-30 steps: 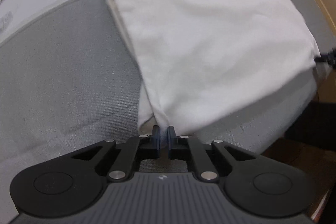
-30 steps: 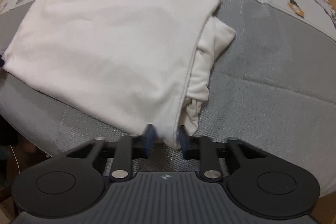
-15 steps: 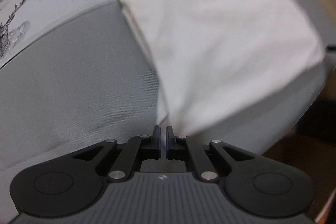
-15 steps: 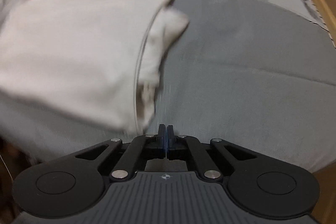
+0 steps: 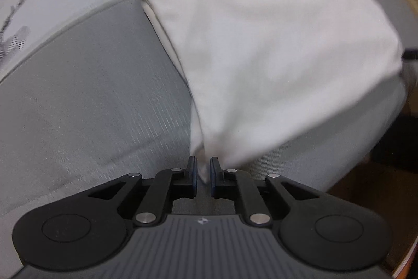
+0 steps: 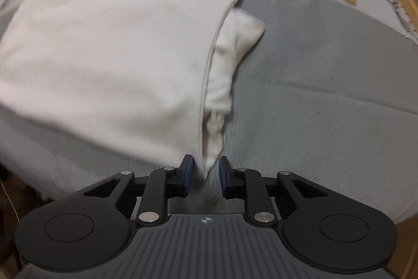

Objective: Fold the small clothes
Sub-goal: 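Fold the shirt over again with both grippers toward the collar, then open both grippers and withdraw from the folded shirt, then grasp a folded shirt corner with the right gripper while the left grasps another corner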

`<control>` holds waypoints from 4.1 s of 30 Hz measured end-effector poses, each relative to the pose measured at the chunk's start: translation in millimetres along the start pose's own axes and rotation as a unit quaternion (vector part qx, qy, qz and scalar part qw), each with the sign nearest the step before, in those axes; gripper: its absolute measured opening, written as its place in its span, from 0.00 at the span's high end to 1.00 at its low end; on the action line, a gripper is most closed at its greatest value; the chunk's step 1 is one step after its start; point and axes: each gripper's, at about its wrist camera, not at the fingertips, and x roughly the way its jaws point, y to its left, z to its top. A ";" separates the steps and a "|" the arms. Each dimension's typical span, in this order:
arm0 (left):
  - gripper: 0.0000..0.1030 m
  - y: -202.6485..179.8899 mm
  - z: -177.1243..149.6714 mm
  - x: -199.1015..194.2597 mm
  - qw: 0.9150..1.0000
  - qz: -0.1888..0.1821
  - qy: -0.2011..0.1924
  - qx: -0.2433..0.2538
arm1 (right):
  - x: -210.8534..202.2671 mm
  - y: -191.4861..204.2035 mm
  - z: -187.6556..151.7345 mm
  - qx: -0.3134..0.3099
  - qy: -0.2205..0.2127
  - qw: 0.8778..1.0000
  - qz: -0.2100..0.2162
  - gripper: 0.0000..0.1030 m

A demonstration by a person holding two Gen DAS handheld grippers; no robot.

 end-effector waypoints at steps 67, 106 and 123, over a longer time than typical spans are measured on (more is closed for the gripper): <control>0.29 41.1 -28.0 -109.8 0.965 0.086 -0.152 -0.194 | 36.1 422.2 2.4 -0.293 -0.131 0.940 0.114 0.73; 0.72 47.9 67.5 35.2 0.900 -0.204 -0.093 -0.375 | -63.8 268.2 17.3 -0.108 -0.229 0.920 0.298 0.98; 0.88 107.1 1.9 -65.3 0.891 -0.100 -0.235 -0.374 | -64.3 336.0 35.7 -0.070 -0.254 0.869 0.419 0.98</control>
